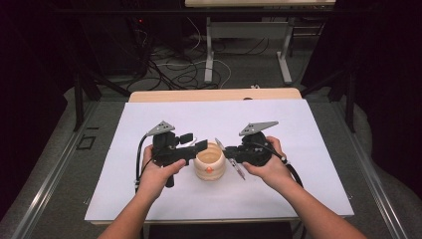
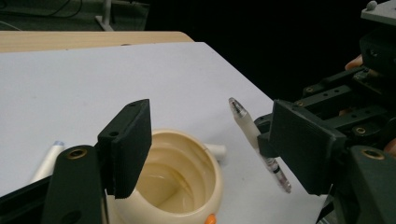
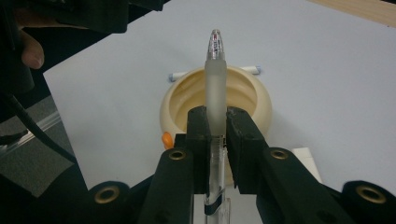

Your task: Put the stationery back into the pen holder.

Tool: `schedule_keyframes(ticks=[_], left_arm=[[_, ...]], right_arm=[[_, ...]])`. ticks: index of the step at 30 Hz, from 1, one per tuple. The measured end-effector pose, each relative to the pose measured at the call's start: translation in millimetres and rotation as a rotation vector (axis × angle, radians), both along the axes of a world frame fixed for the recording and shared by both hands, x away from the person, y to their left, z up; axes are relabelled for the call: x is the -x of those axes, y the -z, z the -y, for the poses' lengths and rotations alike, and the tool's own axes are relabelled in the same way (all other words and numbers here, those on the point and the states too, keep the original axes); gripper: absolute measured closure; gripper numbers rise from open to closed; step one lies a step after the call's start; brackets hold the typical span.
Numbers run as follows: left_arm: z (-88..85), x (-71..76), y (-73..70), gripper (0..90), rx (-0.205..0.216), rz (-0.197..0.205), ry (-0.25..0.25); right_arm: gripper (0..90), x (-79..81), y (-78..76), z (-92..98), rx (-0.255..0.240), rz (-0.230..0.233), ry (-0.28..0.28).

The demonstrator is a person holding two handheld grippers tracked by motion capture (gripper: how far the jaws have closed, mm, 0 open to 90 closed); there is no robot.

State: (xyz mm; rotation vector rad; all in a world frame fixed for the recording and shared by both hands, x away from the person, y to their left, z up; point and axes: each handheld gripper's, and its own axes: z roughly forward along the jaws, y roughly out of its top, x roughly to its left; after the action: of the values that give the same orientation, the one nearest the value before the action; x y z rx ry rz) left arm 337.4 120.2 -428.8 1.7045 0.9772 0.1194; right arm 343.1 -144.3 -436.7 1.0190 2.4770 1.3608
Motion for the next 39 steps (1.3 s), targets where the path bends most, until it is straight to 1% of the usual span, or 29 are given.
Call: schedule_keyframes(ticks=[2, 3, 5, 9, 11, 12, 14, 15, 17, 18, 19, 21, 22, 24, 25, 27, 30, 32, 33, 37, 38, 39], left_arm=[[2.4, 0.6, -1.4, 32.4, 0.019, -0.016, -0.011], [3.5, 0.5, -2.1, 33.0, 0.029, -0.031, -0.014], [5.5, -0.6, -3.0, 33.6, 0.045, -0.06, -0.01], [9.8, -2.7, -4.5, 35.9, 0.041, -0.13, -0.005], [11.3, -4.4, -4.6, 36.6, 0.043, -0.154, 0.0], [12.0, -5.2, -4.7, 37.3, 0.046, -0.17, 0.003], [13.2, -7.1, -5.0, 38.4, 0.051, -0.203, 0.008], [14.2, -8.0, -4.5, 39.0, 0.062, -0.21, 0.009], [15.2, -9.5, -4.1, 41.6, 0.07, -0.235, 0.017], [16.2, -10.3, -3.2, 42.8, 0.076, -0.239, 0.013], [16.7, -11.0, -2.8, 43.7, 0.078, -0.25, 0.016], [18.2, -12.0, -1.7, 45.8, 0.081, -0.261, 0.016], [18.8, -12.3, -1.0, 46.4, 0.078, -0.257, 0.016], [20.5, -12.4, -0.4, 49.4, 0.076, -0.263, 0.014], [21.6, -12.6, 0.4, 50.3, 0.077, -0.261, 0.01], [22.7, -12.9, 0.8, 52.4, 0.08, -0.274, 0.024], [24.9, -12.4, 1.1, 56.2, 0.083, -0.284, 0.032], [25.7, -12.4, 1.7, 58.6, 0.078, -0.281, 0.034], [26.5, -12.2, 1.8, 59.7, 0.08, -0.286, 0.032], [27.8, -12.3, 2.2, 64.4, 0.083, -0.29, 0.034], [28.1, -12.3, 2.3, 65.9, 0.078, -0.287, 0.031], [28.7, -12.1, 2.4, 67.0, 0.084, -0.291, 0.031]], right_arm=[[79.8, 2.5, 0.5, -1.4, -0.006, 0.007, 0.001], [79.8, 3.1, 0.9, -1.8, -0.011, 0.014, -0.006], [79.8, 5.1, 1.1, -2.7, -0.019, 0.012, -0.007], [79.8, 7.6, 1.5, -3.9, -0.041, 0.007, -0.006], [79.8, 8.4, 1.4, -4.1, -0.056, 0.009, -0.004], [79.8, 7.9, 1.5, -4.3, -0.06, 0.022, -0.012], [79.8, 9.1, 0.9, -5.6, -0.065, 0.026, -0.012], [79.8, 9.6, 0.8, -6.1, -0.068, 0.033, -0.012], [79.8, 10.7, 0.1, -6.5, -0.069, 0.035, -0.007], [79.8, 10.7, -0.2, -6.3, -0.068, 0.034, -0.012], [79.7, 10.9, 0.3, -6.7, -0.08, 0.038, -0.009], [79.8, 11.5, 0.4, -7.1, -0.086, 0.035, -0.005], [79.8, 11.5, 0.4, -6.9, -0.088, 0.036, -0.007], [79.7, 11.7, 0.3, -6.7, -0.081, 0.027, -0.014], [79.8, 11.7, 1.4, -7.4, -0.092, 0.033, -0.012], [79.8, 11.7, 2.0, -7.8, -0.094, 0.034, -0.016], [79.8, 11.9, 2.0, -7.9, -0.09, 0.032, -0.02], [79.7, 12.2, 2.0, -8.5, -0.097, 0.032, -0.019], [79.8, 12.5, 2.0, -8.9, -0.099, 0.032, -0.017], [79.7, 12.2, 2.3, -9.6, -0.095, 0.038, -0.023], [79.7, 12.1, 2.6, -9.6, -0.096, 0.04, -0.027], [79.8, 12.3, 2.6, -9.8, -0.098, 0.038, -0.027]])
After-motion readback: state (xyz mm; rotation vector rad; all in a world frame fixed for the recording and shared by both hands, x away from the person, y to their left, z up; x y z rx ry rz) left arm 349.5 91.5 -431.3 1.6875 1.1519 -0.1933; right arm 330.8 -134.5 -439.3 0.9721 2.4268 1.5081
